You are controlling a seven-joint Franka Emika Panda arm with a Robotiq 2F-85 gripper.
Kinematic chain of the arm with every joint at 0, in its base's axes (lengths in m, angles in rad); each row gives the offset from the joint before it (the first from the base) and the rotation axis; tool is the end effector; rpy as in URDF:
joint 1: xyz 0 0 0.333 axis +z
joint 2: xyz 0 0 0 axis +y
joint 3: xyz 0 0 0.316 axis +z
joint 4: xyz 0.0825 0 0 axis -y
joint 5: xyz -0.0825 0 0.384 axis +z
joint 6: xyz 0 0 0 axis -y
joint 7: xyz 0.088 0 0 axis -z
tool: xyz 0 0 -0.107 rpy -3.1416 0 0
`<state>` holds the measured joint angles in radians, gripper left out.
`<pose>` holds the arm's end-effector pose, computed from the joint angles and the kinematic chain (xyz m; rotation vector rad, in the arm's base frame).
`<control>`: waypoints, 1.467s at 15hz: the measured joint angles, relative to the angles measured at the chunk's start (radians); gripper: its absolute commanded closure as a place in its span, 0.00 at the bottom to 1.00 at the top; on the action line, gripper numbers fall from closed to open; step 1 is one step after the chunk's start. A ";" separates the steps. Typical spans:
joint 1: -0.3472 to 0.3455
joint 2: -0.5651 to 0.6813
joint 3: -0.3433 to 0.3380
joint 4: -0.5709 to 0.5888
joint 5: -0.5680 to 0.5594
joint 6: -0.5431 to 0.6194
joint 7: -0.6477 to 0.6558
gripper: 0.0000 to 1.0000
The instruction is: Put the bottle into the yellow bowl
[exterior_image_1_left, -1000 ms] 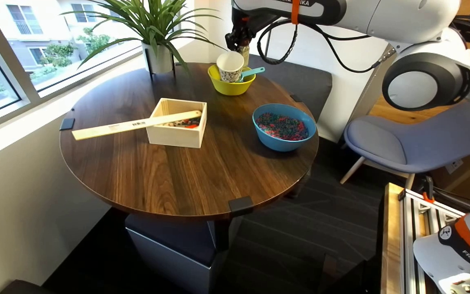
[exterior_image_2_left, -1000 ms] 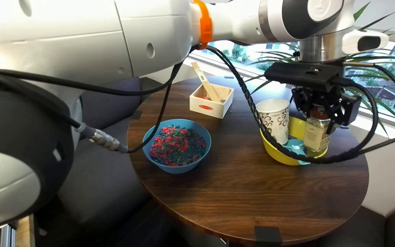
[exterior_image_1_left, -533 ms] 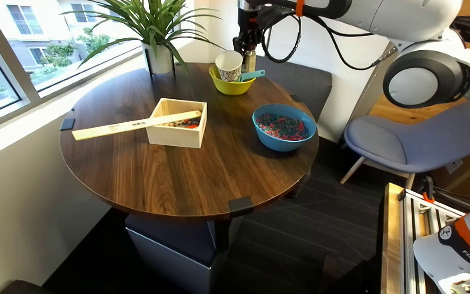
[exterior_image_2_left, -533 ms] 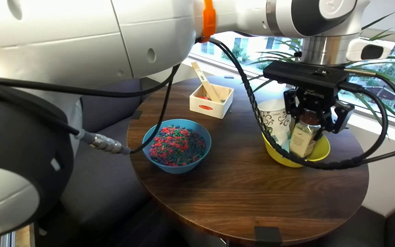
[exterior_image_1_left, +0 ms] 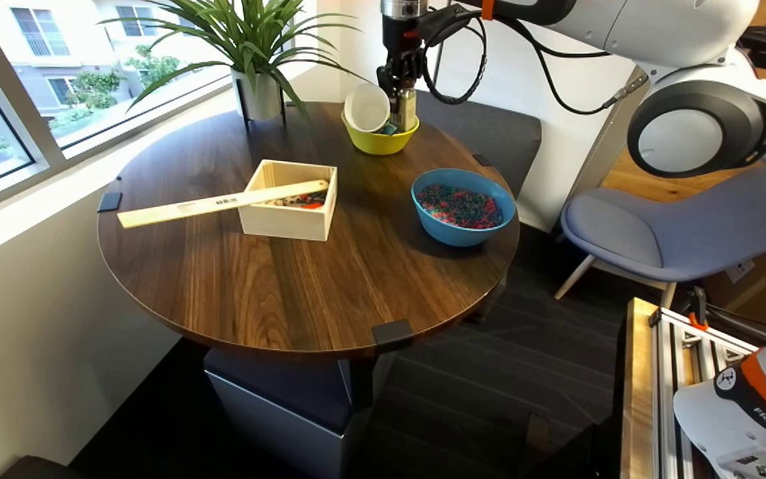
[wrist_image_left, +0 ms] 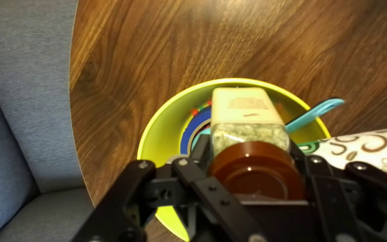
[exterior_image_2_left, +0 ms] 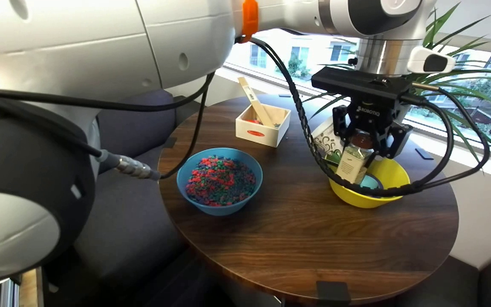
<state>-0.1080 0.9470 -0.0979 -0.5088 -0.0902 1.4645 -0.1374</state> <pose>0.7549 -0.1252 0.4730 2.9722 -0.0558 -0.0212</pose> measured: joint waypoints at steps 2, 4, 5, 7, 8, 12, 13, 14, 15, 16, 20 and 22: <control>0.001 0.009 0.000 0.000 0.000 0.000 0.000 0.74; 0.000 0.016 0.000 0.000 0.000 0.000 0.001 0.74; -0.001 0.019 0.000 0.000 0.000 0.001 0.004 0.74; -0.004 0.023 0.001 0.000 0.008 0.008 0.014 0.74; -0.007 0.025 0.002 0.000 0.014 0.012 0.019 0.74; -0.010 0.032 0.005 0.000 0.023 0.033 0.027 0.10; -0.010 0.032 0.005 0.000 0.023 0.037 0.027 0.03; -0.010 0.032 0.005 0.000 0.023 0.041 0.028 0.00; -0.009 0.032 0.005 0.001 0.023 0.043 0.028 0.00; -0.009 0.032 0.005 0.002 0.023 0.044 0.028 0.00; -0.013 0.031 0.001 0.057 0.014 0.034 0.028 0.00; -0.016 0.014 0.000 0.079 0.010 0.037 0.028 0.00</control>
<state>-0.1237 0.9612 -0.0982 -0.4296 -0.0803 1.5015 -0.1092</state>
